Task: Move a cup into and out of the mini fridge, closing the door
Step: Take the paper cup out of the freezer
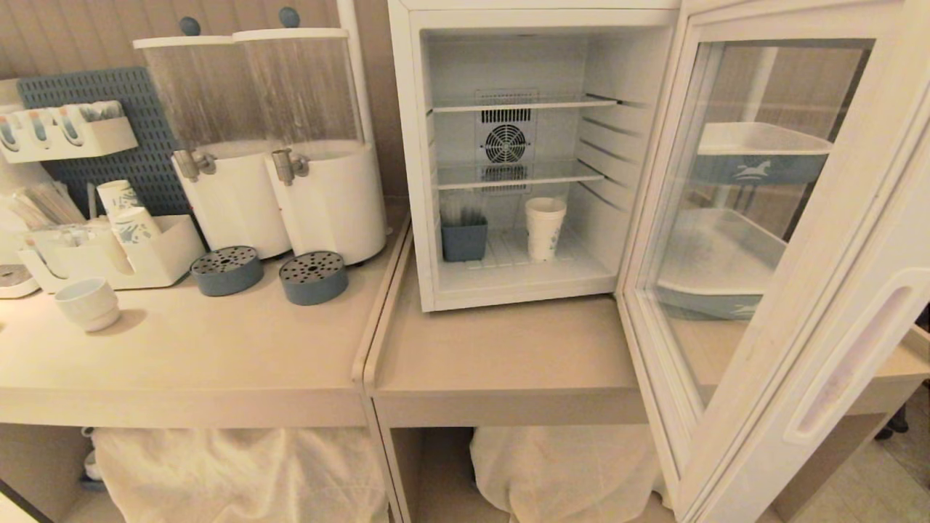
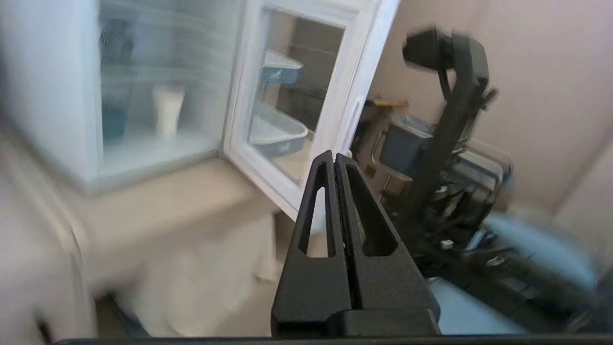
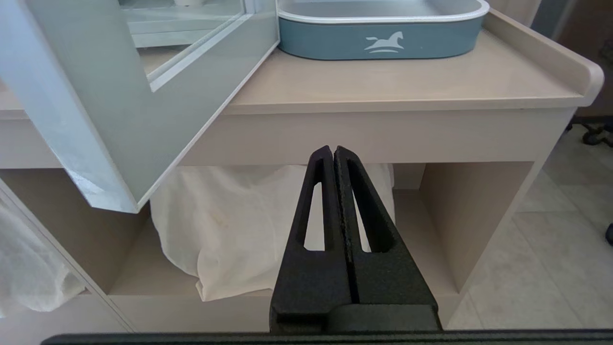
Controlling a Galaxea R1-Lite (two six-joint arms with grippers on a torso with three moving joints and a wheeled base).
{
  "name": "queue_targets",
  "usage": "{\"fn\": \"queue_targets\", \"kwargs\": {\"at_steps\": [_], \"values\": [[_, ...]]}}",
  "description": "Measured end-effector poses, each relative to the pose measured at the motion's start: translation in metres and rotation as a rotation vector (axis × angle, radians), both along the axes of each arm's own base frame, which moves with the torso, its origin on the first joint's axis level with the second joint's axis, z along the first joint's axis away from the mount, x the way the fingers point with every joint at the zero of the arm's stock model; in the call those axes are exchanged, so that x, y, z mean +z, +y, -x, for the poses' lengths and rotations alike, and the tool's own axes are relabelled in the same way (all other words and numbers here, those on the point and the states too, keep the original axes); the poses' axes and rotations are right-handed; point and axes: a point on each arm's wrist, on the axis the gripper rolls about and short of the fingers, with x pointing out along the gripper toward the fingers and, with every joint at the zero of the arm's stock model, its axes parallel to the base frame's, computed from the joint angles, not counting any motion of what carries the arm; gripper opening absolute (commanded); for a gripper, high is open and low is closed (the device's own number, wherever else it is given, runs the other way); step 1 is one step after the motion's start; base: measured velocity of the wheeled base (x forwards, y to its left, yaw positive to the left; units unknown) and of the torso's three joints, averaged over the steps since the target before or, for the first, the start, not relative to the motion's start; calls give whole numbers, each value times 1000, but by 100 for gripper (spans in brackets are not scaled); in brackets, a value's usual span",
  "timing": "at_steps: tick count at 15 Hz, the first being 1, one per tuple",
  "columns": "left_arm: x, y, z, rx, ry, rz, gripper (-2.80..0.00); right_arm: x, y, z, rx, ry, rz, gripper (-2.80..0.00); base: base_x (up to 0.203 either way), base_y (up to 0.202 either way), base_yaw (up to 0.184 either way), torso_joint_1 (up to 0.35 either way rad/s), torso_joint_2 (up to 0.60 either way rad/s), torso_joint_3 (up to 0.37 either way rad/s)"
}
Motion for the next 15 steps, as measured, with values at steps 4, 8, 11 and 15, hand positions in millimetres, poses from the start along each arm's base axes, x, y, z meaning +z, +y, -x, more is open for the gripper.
{"fn": "queue_targets", "kwargs": {"at_steps": [4, 8, 11, 15], "values": [[-36, -6, 38, 61, -40, 20, -280, 0, 0, 0, 0, -3, 0, -280, 0, 0, 0, 0, 0, 0], [-96, -1, -12, 378, -10, -86, -280, 1, 0, 0, 0, -8, 0, -280, 0, 0, 0, 0, 0, 0], [-169, 3, -64, 608, 59, -246, -280, 1, 0, 0, 0, -11, 1, -280, 0, 0, 0, 0, 0, 0], [-206, 8, -80, 840, 57, -375, -280, 0, 0, 0, 1, -6, 3, -280, 0, 0, 0, 0, 0, 0]]}}
